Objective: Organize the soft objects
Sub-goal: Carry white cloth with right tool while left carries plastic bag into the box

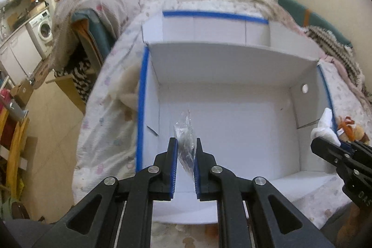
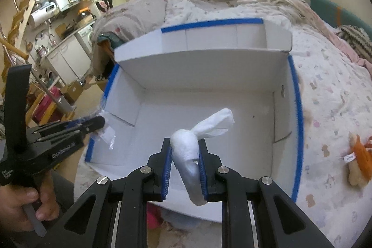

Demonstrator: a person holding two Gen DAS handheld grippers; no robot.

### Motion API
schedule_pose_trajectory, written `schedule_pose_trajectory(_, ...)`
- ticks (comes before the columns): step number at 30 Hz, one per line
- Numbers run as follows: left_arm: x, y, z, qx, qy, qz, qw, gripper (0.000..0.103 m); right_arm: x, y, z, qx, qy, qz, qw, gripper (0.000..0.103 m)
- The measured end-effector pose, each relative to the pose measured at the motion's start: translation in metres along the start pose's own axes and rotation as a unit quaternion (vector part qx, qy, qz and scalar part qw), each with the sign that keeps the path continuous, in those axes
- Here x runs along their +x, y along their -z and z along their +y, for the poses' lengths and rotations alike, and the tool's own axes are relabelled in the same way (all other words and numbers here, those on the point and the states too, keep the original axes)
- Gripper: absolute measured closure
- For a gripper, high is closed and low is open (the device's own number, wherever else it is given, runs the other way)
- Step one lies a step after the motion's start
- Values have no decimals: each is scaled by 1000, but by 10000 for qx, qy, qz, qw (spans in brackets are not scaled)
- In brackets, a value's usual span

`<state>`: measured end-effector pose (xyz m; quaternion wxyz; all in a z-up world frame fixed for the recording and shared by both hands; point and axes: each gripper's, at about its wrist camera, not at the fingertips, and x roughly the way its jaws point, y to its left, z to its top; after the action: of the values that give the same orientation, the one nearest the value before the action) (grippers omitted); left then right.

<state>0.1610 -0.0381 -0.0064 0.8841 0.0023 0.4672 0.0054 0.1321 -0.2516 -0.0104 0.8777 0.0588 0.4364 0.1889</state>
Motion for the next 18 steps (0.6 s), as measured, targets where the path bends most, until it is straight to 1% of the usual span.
schedule_pose_trajectory(2,18,-1,-3,30,-25,182,9998,92,12,-2,-2,14,18,109,9999,81)
schedule_pose_trajectory(6,49,3,-9,96,75,463,9989,92,34,-1,-8,4,112,310,9995,80)
schedule_pose_trajectory(10,67,8,-15,250,24,546,9982,92,56,0,-17,123,152,544,9983,80)
schedule_pose_trajectory(12,76,10,-14,236,43,659,9975,92,66,2,-23,229,160,651,9975,80)
schedule_pose_trajectory(14,85,11,-13,256,20,728,9970,92,75,4,-26,243,278,726,9967,80)
schedule_pose_trajectory(18,94,11,-11,272,-74,714,9970,92,91,9,-32,346,389,927,9943,80)
